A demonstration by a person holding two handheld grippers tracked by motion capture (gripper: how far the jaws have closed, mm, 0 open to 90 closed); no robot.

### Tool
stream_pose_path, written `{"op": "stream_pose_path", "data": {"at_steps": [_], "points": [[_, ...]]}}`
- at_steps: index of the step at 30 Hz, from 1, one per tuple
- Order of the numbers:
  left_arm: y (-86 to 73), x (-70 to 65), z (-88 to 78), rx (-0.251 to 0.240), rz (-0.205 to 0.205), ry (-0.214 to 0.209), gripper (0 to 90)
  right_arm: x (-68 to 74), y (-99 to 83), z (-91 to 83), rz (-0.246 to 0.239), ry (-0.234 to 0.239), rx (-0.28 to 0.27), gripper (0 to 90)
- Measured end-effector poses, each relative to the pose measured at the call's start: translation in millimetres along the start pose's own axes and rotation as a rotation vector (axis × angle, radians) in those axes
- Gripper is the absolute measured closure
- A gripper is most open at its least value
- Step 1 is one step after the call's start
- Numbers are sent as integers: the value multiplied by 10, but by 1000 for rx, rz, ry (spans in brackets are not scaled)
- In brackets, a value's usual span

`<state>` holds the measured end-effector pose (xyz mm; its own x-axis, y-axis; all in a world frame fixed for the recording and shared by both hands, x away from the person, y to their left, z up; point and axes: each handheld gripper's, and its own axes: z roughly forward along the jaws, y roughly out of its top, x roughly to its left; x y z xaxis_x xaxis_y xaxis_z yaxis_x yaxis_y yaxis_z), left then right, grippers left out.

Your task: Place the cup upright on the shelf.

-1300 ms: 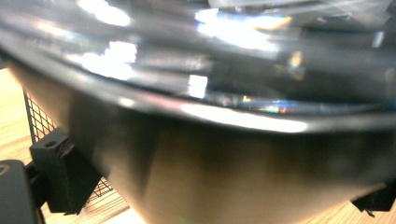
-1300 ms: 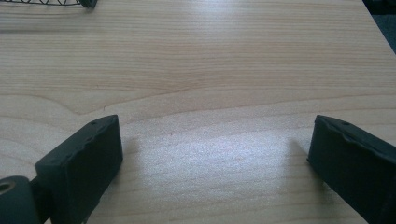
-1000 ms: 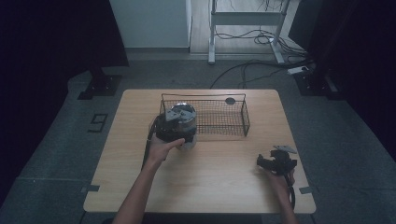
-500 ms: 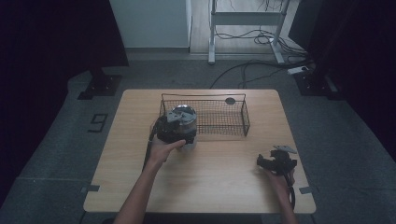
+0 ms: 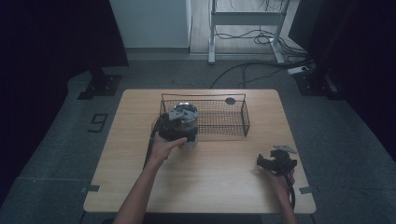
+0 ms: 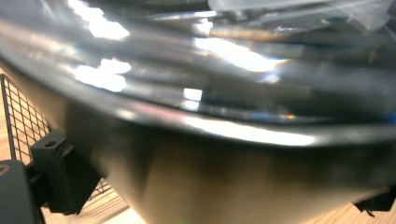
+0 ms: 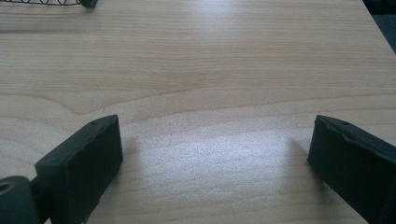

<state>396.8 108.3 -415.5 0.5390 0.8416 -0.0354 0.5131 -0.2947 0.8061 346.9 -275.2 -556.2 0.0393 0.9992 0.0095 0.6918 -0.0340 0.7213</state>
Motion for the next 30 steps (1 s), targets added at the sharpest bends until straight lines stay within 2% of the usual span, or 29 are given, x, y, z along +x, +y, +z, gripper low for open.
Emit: {"op": "stream_pose_path", "data": {"at_steps": [11, 16, 19, 21, 30], "points": [[85, 46, -18, -5, -4, 4, 42, -2, 0, -1, -3, 0, 1, 27], [152, 60, -54, -12, 7, 8, 42, -1, 0, -1, -2, 0, 2, 28], [185, 70, -52, -21, -4, 11, 42, -1, 0, 0, -1, 0, 0, 27], [214, 93, -61, -15, 6, 16, 42, -1, 0, 0, -1, 0, 0, 27], [358, 154, -78, -32, -7, 24, 42, -3, -1, 2, -3, 1, -2, 27]]}}
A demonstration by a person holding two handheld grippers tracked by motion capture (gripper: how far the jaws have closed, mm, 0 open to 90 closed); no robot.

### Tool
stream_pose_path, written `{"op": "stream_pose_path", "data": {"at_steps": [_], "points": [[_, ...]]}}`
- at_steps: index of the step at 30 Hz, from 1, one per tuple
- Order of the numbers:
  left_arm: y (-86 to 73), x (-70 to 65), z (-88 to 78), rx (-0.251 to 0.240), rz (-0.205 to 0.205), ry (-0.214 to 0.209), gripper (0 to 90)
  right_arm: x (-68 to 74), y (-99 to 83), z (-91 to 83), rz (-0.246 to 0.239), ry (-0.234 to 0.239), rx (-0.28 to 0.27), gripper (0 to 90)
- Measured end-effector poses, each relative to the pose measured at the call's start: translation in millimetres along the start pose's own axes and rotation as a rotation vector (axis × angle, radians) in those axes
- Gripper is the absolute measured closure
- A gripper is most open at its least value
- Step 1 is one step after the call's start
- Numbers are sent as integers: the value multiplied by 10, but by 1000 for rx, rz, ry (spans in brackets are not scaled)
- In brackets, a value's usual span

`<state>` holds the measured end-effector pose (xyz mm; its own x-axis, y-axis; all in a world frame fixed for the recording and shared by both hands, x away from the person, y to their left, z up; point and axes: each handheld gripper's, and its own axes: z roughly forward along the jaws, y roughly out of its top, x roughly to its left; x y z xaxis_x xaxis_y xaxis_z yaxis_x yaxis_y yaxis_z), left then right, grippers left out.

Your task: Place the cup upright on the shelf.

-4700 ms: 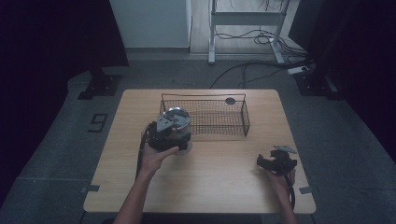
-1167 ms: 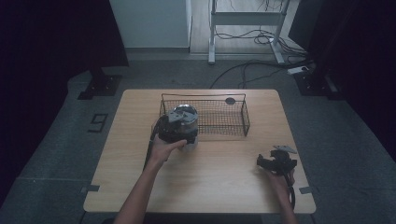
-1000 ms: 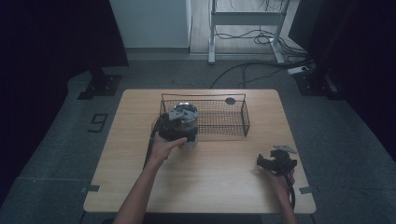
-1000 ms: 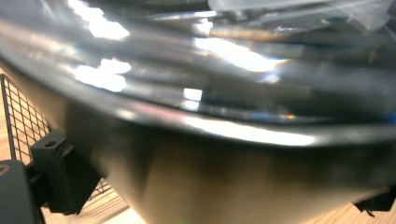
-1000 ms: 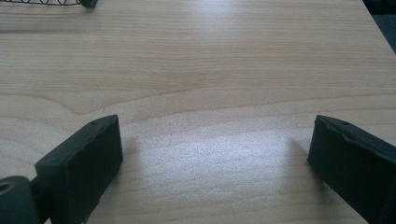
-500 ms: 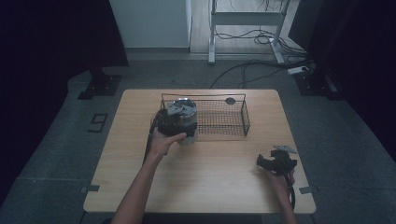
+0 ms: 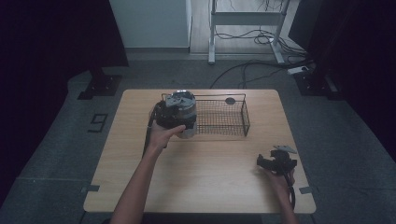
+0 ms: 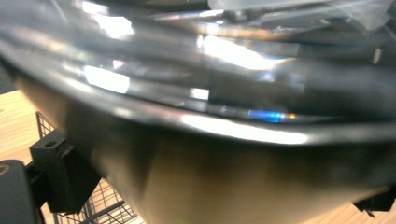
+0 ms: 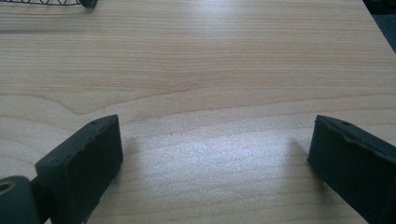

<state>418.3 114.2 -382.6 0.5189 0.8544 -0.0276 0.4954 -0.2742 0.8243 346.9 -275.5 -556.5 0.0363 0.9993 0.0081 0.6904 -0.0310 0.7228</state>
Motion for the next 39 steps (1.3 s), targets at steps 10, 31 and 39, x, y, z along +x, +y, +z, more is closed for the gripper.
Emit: {"op": "stream_pose_path", "data": {"at_steps": [10, 31, 39], "points": [[189, 143, -24, -10, -18, 16, 42, 0, 0, 0, 0, 0, 0, 27], [491, 280, 380, -35, -78, 63, 42, 2, 0, -1, 1, -1, 1, 28], [520, 310, 559, -39, -71, 103, 42, 1, -1, -2, 1, 0, 1, 28]]}}
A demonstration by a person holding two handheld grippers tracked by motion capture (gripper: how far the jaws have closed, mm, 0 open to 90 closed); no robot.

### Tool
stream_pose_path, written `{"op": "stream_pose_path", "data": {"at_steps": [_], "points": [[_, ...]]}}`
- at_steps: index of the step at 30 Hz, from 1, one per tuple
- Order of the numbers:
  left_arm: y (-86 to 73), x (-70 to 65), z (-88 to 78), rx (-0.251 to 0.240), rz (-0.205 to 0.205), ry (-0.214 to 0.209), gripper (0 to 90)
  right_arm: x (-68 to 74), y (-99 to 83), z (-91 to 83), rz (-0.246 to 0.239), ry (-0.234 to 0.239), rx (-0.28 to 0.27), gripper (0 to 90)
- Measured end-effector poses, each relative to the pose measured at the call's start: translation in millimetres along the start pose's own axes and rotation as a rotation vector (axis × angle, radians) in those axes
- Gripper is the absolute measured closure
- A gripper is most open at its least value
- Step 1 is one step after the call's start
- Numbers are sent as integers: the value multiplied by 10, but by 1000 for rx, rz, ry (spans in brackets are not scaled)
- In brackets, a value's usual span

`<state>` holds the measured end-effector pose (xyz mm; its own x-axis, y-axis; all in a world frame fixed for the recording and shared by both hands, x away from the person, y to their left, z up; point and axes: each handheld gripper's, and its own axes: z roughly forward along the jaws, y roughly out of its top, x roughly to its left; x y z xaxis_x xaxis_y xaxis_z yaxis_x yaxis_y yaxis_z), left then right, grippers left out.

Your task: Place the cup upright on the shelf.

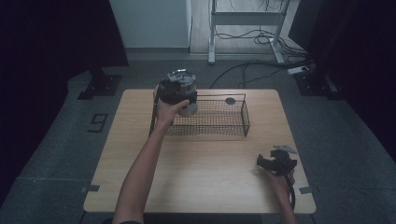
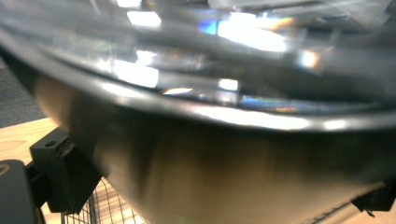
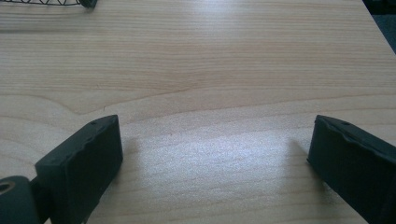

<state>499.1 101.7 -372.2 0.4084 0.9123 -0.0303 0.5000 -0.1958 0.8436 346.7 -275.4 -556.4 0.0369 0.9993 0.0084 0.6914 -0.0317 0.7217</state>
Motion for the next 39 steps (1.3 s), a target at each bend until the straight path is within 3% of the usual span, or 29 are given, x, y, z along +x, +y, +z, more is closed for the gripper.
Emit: {"op": "stream_pose_path", "data": {"at_steps": [5, 22, 39], "points": [[-31, 20, 121, 21, 11, 13, 42, 5, 4, 4, 4, -5, 0, 29], [-217, 89, 487, 62, -37, 46, 42, 6, 7, 5, 5, -6, 1, 29], [-499, 160, 672, 122, -62, 63, 41, 7, 6, 6, 5, -7, 0, 29]]}}
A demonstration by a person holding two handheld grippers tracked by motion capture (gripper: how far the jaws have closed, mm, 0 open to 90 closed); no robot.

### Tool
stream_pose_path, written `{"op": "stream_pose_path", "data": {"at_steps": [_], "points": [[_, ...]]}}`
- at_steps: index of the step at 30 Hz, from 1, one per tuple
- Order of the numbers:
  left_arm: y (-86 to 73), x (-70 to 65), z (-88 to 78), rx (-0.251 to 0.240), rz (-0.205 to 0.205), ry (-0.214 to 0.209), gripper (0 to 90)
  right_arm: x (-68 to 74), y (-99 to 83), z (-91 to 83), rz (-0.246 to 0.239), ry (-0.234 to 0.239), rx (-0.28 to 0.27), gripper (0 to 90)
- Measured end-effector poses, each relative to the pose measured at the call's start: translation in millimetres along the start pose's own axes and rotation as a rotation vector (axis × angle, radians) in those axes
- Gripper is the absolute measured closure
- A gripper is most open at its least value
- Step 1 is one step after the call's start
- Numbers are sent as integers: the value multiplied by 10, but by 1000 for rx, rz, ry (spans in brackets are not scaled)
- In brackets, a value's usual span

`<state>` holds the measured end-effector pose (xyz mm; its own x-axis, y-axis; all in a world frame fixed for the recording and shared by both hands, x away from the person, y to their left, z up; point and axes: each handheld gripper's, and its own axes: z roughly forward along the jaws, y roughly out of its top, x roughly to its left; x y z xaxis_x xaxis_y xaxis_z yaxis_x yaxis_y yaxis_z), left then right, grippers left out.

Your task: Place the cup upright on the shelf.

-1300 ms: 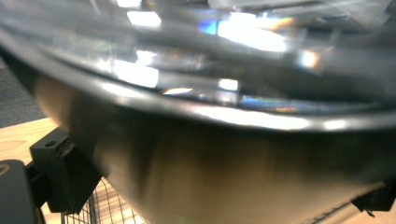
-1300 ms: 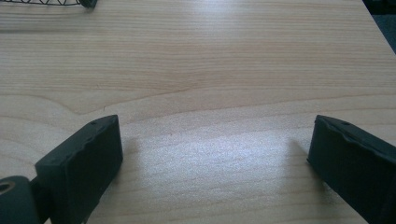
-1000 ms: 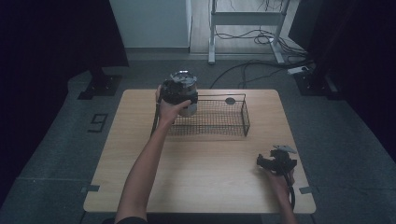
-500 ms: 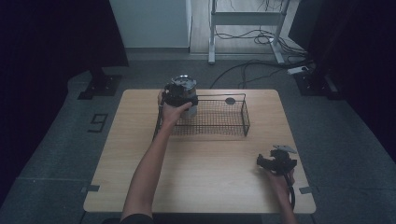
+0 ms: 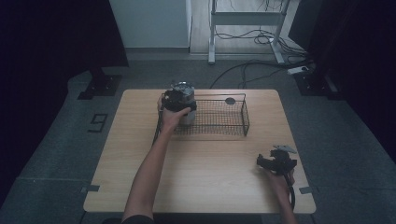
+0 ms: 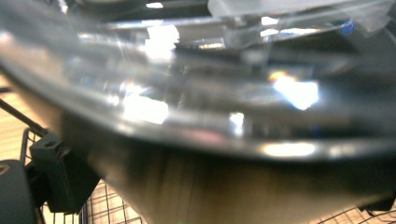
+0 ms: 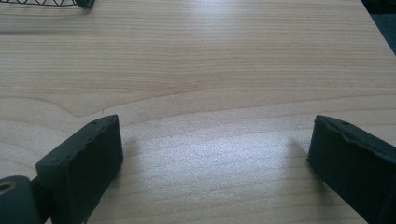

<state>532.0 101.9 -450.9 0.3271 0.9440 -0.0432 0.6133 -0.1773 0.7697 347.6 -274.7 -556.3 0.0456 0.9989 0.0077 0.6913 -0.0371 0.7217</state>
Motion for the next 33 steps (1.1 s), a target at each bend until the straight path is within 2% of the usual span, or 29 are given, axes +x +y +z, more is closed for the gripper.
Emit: {"op": "stream_pose_path", "data": {"at_steps": [5, 13, 17, 18, 19, 20, 22, 26, 27, 28, 33], "points": [[-81, -6, 50, 11, -4, 0, 41, -1, 1, -1, -1, 0, 1, 29], [-160, -26, 75, 30, 12, 4, 39, 0, 0, 0, 0, 0, 0, 29], [-189, -39, 70, 29, 27, -9, 38, 0, 0, 0, -1, 0, 0, 29], [-210, -52, 53, 27, 48, -22, 38, -1, 0, 0, -1, 0, 0, 29], [-210, -52, 53, 27, 48, -22, 36, 0, 0, 0, 0, 0, 0, 29], [-216, -64, 26, 29, 46, -28, 32, 0, 0, 0, 0, 0, 0, 29], [-207, -72, -48, -5, 50, -29, 0, 0, 0, 0, 0, 0, 0, 29], [-146, -75, -241, -53, 49, -39, 0, 0, 0, 0, -1, 0, 0, 29], [-146, -75, -241, -53, 49, -39, 0, 0, 0, 0, 0, 0, 0, 29], [-139, -67, -332, -58, 55, -32, 0, 0, 0, 0, 0, 0, 0, 29], [-220, -33, -523, -58, 73, -21, 0, 1, 0, -1, 0, 0, 0, 30]]}}
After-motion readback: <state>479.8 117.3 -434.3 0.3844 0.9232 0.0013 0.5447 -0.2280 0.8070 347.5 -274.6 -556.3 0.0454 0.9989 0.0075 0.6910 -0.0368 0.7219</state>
